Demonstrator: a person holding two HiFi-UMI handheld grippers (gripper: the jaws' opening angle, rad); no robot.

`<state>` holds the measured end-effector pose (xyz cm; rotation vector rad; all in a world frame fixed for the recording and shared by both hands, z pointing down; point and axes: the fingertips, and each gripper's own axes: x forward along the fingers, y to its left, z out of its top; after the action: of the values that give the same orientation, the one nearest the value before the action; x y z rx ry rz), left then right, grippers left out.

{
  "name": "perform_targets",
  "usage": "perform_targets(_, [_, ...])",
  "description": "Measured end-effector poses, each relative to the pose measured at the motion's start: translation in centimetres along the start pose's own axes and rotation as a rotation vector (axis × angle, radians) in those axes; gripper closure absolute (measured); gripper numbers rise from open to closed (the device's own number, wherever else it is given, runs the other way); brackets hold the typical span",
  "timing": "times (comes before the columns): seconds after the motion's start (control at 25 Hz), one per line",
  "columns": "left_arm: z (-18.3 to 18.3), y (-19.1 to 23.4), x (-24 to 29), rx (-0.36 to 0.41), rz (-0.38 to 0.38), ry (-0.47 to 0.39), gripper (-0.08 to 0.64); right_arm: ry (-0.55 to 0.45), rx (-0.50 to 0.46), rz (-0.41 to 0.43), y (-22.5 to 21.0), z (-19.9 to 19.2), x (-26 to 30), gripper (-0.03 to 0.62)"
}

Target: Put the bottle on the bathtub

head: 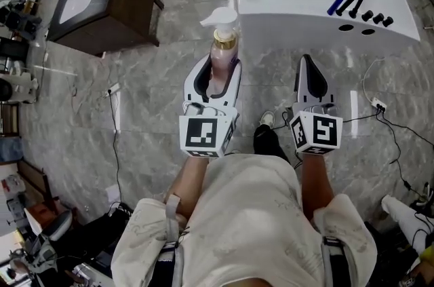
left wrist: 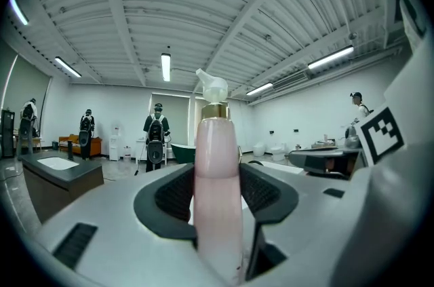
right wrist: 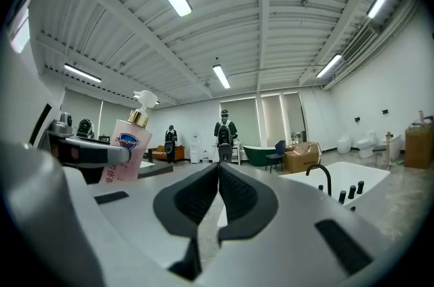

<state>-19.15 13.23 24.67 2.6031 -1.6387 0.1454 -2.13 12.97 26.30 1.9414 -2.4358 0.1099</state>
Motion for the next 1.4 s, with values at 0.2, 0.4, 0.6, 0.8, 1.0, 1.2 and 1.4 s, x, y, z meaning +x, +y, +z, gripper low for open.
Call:
perform_targets(0.2, [0.7, -2.0, 5.8, 0.002, -0.02, 0.018, 0.351, 0.014, 0.003, -0.019, -5.0, 0.2, 2.9, 0.601])
perform_targets(0.4, [0.6, -4.9, 11.6, -0.024, -0.05, 0.029, 0.351, 0.024, -0.018, -0.037, -10.6, -0.4, 5.4, 0.603])
perform_targets(0.6, [0.1, -6.5, 15.9, -0.025, -0.034, 0.065, 0.351, 0.027, 0.001, -0.048, -15.2, -0.9, 7.5, 0.601])
perform_targets(0.8, [-0.2, -7.7, 18.9, -0.019, -0.033, 0.085, 0.351, 0.032, 0.005, -0.053, -18.1, -1.4, 9.1, 0.601])
perform_targets(1.0, [-0.8, -7.6, 20.7, -0.026, -0.035, 0.105, 0.351, 0.043, 0.021, -0.057, -19.2, -1.9, 10.3, 0.601])
perform_targets(1.2, [-2.8, -6.3, 22.7, -0.045, -0.045, 0.128, 0.351, 0.074, 0.004, -0.056, -19.0, -3.3, 12.5, 0.601])
perform_targets(1.4, [-5.5, -3.4, 26.2, -0.071, -0.061, 0.16, 0.351, 0.112, -0.027, -0.044, -17.9, -4.1, 16.9, 0.601])
